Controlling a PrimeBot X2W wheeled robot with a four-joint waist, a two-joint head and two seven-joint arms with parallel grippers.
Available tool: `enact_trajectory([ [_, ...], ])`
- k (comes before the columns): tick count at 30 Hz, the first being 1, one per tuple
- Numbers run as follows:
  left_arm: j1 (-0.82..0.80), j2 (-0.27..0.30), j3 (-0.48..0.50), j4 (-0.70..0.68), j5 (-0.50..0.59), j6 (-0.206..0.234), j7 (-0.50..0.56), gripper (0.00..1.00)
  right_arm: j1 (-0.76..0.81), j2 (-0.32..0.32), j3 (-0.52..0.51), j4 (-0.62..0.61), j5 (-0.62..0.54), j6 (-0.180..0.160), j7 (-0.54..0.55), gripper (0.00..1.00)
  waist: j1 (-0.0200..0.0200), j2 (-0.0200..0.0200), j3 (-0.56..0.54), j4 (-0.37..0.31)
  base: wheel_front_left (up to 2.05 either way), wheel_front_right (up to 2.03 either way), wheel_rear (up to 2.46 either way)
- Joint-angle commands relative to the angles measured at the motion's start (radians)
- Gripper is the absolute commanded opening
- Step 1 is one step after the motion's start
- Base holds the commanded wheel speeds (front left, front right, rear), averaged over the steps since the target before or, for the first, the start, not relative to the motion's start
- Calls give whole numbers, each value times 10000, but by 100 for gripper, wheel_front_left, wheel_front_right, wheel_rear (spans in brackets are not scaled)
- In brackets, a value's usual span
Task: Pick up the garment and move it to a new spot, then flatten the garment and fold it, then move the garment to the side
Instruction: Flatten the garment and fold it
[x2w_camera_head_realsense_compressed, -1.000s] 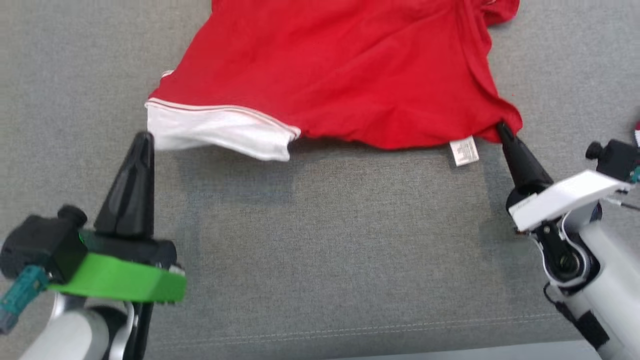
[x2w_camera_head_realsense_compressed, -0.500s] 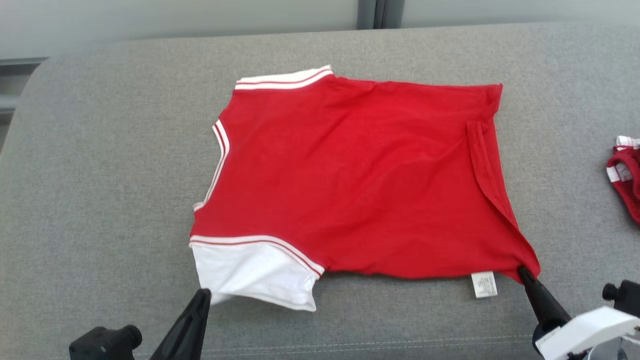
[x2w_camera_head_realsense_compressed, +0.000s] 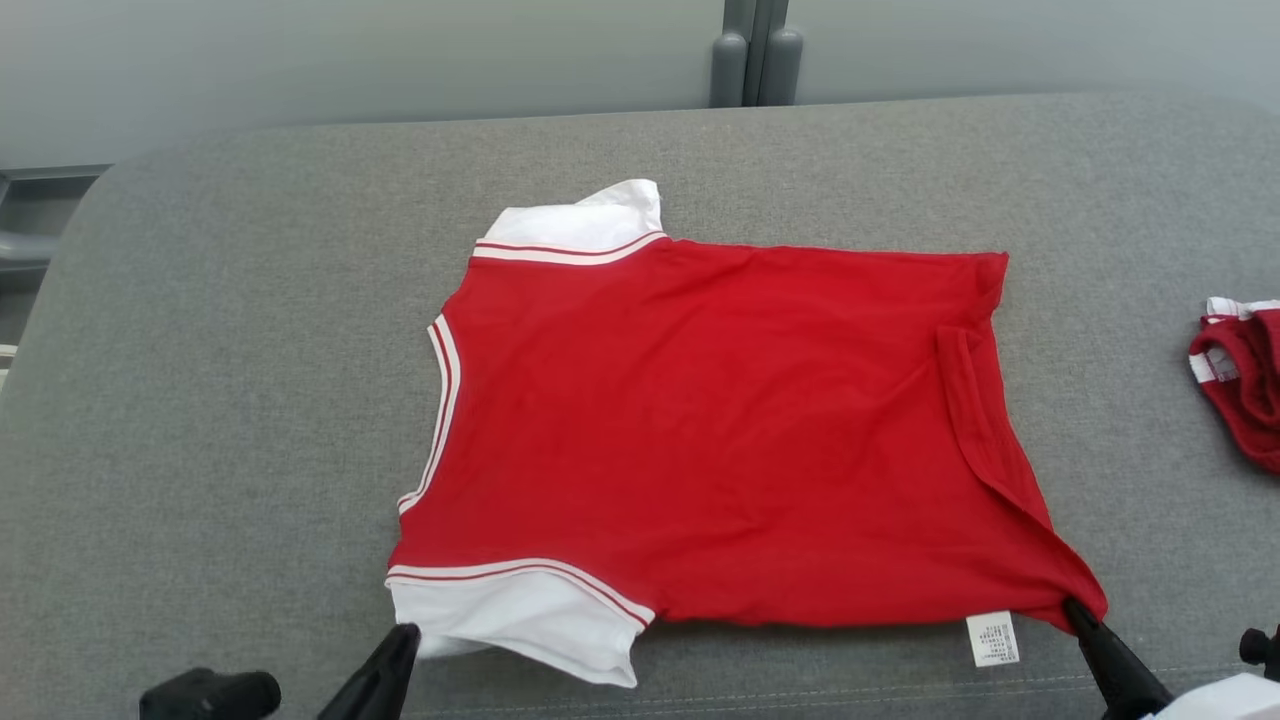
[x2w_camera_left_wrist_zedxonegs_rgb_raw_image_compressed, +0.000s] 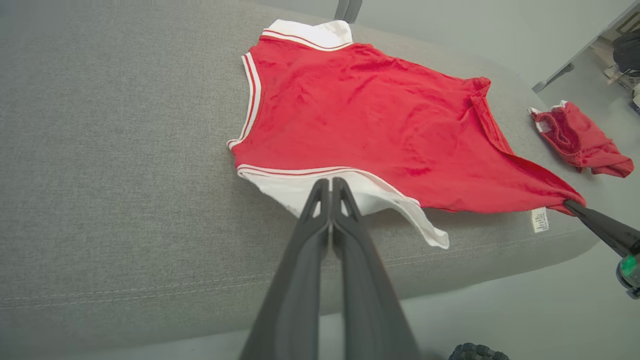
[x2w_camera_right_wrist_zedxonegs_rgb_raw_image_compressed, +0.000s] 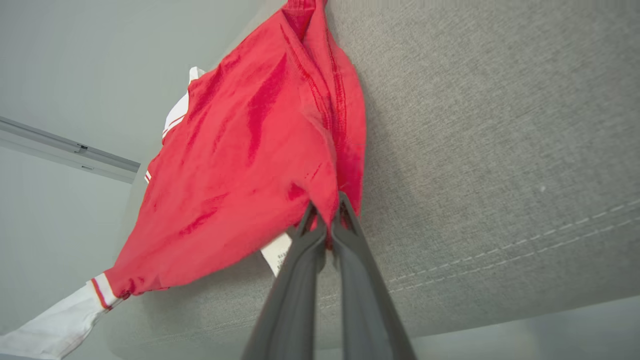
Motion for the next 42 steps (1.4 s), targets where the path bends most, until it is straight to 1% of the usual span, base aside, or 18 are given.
enact_trajectory([
  [1,-420,127,82,135,14,-186,60,0,-209,293,-327,-181,-278,3,229,0,1,0,199,-147,0,0,0],
  [6,-1621,37,100,673,221,-800,266,0,-1041,1289,-1218,-401,-1158,3,734,0,1,0,654,-287,0,0,0],
  [8,-2156,-112,59,1043,234,-1042,406,0,-1582,1716,-1414,-357,-1494,3,880,0,1,0,850,-376,0,0,0],
  [13,-3564,-663,66,2196,209,-1607,482,0,-2853,2213,-1664,96,-2161,3,1156,0,1,0,1436,-518,0,0,0],
  [18,-4784,-1317,42,3527,181,-2151,280,0,-3805,2307,-1876,740,-2740,3,990,0,1,0,1943,-546,0,0,0],
  [22,-5597,-1779,109,4468,253,-2523,-63,0,-4270,2343,-1940,985,-2812,3,872,0,1,0,2314,-609,0,0,0],
  [25,-6156,-2015,183,5082,354,-2775,-367,0,-4500,2302,-1910,1108,-2847,3,840,0,1,0,2522,-653,0,0,0],
  [34,-7458,-2425,369,6658,454,-3390,-984,0,-5073,2117,-1585,1327,-2651,3,828,0,1,0,2849,-776,0,0,0],
  [42,-8072,-2830,389,8192,306,-3883,-1428,0,-5329,2056,-1068,1601,-2558,3,980,0,1,0,3086,-893,0,0,0],
])
